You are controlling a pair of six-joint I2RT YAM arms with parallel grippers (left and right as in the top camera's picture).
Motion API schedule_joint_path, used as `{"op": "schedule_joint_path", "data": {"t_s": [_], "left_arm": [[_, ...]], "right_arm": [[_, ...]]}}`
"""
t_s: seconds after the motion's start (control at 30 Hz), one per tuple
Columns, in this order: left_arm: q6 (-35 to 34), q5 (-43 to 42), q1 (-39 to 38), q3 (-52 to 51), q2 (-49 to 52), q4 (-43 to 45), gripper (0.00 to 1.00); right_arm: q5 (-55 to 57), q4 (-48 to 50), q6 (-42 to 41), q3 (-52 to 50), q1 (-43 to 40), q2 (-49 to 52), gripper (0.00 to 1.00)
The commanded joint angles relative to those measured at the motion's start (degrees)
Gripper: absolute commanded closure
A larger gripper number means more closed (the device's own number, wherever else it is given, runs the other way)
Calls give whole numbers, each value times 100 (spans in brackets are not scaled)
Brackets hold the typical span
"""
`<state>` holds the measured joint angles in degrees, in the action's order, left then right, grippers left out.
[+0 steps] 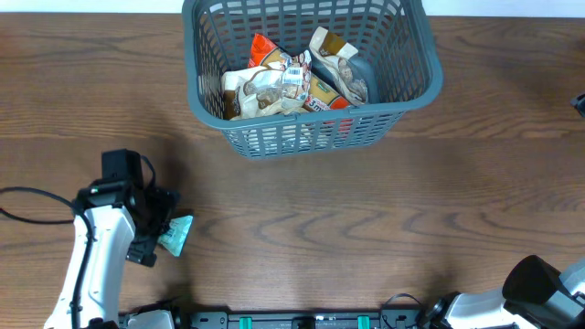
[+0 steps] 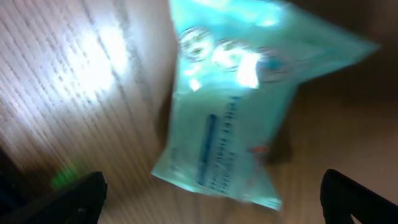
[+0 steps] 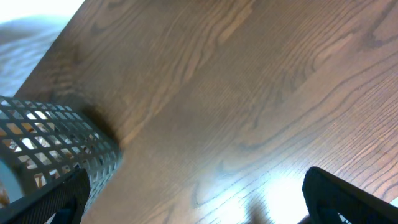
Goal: Pack container
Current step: 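Lower the left gripper onto the blue tissue packet and grasp it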
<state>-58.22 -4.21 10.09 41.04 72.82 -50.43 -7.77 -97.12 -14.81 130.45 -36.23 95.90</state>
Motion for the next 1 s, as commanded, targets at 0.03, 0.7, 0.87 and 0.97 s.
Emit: {"op": "schedule_joint_path", "data": {"t_s": [0.03, 0.7, 0.87, 0.97], "left_arm": [[120, 11, 24, -358, -7, 177, 1], [162, 79, 24, -791, -4, 756, 1], [164, 81, 24, -831, -4, 774, 1], [164, 85, 24, -831, -4, 820, 10]], "right_arm": [[-17, -15, 76, 74, -52, -15, 1], [-17, -15, 79, 74, -55, -15, 1], [-17, -15, 76, 74, -55, -15, 1], [-17, -15, 76, 74, -55, -15, 1]]}}
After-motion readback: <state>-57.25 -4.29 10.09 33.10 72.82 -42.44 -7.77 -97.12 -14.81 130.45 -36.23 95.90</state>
